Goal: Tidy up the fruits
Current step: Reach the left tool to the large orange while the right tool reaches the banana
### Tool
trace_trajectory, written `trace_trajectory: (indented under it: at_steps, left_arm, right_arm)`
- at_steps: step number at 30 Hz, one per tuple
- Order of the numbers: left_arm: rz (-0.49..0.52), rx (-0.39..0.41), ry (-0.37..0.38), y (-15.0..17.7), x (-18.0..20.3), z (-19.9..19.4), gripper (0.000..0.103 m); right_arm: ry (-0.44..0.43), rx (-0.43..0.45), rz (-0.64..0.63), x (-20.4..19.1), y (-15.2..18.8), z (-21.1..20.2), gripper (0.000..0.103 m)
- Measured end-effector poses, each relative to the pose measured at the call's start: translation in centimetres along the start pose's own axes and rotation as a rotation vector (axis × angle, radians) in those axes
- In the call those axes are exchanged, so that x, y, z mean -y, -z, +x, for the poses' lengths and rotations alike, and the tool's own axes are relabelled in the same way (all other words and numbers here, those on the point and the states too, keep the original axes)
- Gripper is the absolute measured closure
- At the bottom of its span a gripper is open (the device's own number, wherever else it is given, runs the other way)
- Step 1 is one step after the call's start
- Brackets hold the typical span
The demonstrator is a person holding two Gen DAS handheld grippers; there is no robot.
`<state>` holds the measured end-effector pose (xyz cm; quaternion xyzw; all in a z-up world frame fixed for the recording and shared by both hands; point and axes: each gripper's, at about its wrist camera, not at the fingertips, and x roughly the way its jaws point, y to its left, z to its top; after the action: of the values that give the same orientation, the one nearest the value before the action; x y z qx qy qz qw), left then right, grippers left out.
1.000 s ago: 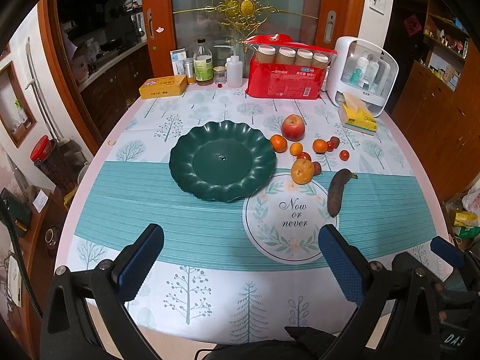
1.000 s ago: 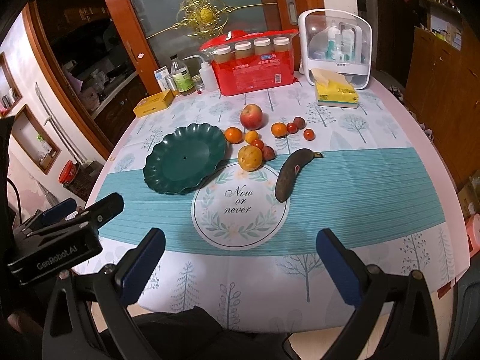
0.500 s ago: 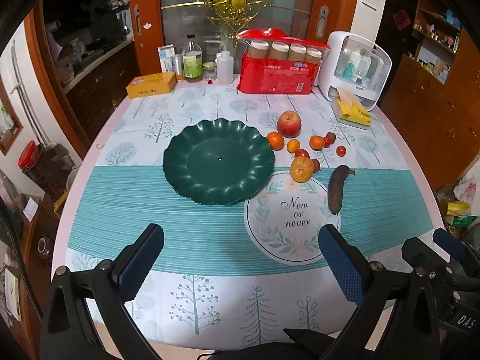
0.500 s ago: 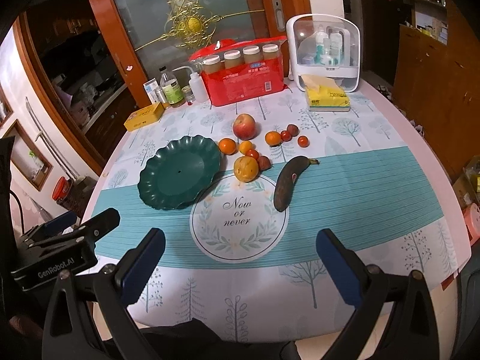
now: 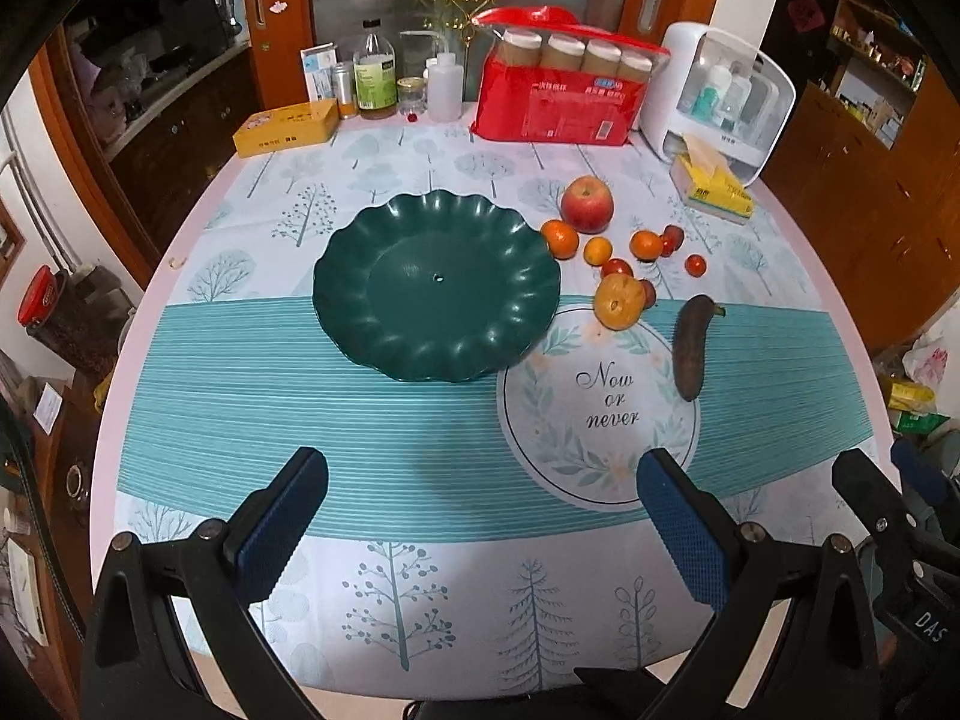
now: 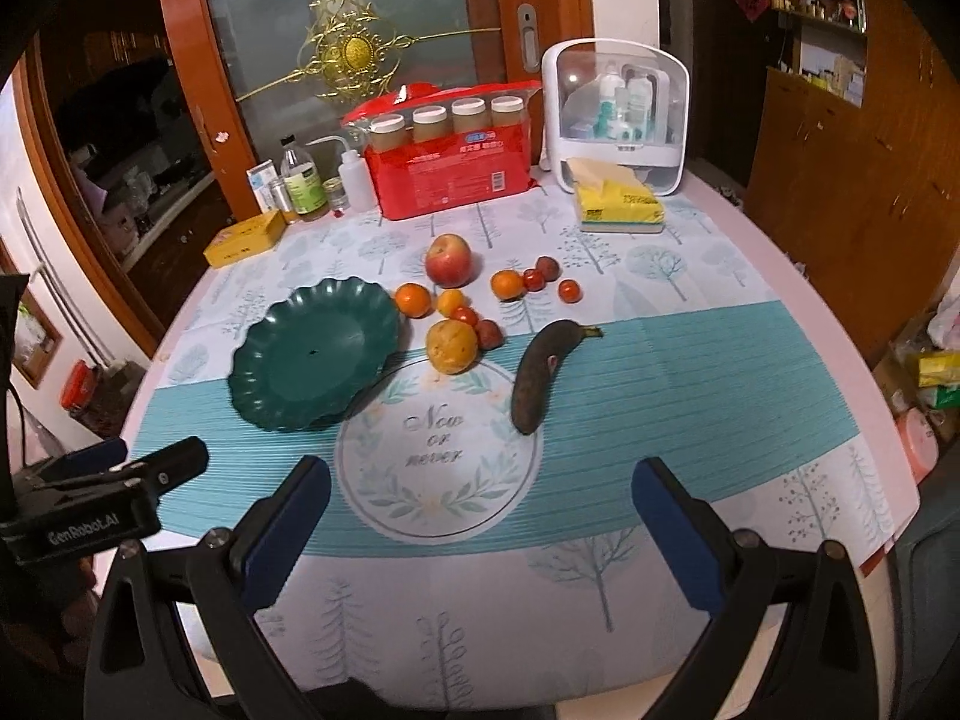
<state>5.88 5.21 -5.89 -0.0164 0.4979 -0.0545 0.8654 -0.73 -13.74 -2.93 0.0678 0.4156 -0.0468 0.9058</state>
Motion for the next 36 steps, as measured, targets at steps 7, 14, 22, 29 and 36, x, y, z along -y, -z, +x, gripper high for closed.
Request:
trace_trajectory:
  at_steps: [7, 14, 22, 29, 36]
  left_arm:
    - [0.012, -0.026, -0.004, -1.8, 1.0, 2.4, 0.001]
    - [0.034, -0.052, -0.019, -4.8, 3.3, 5.3, 0.001]
    - [0.029, -0.094, -0.019, -8.7, 6.0, 8.4, 0.001]
    - [0.016, -0.155, -0.026, -11.3, 8.4, 12.3, 0.001]
    - [0.003, -0.217, 0.0, -12.3, 10.3, 17.1, 0.001]
  right_arm:
    - [0.037, 0.004, -0.024, 0.8, -0.7, 2.9, 0.002]
    - [0.044, -0.005, -0.067, 2.0, -2.0, 6.3, 0.002]
    - [0.024, -0.014, -0.138, 3.3, -4.6, 10.3, 0.002]
    - [0.002, -0.041, -0.209, 4.0, -5.6, 14.7, 0.007]
    - [-0.037, -0.114, -0.265, 4.4, -5.4, 19.3, 0.019]
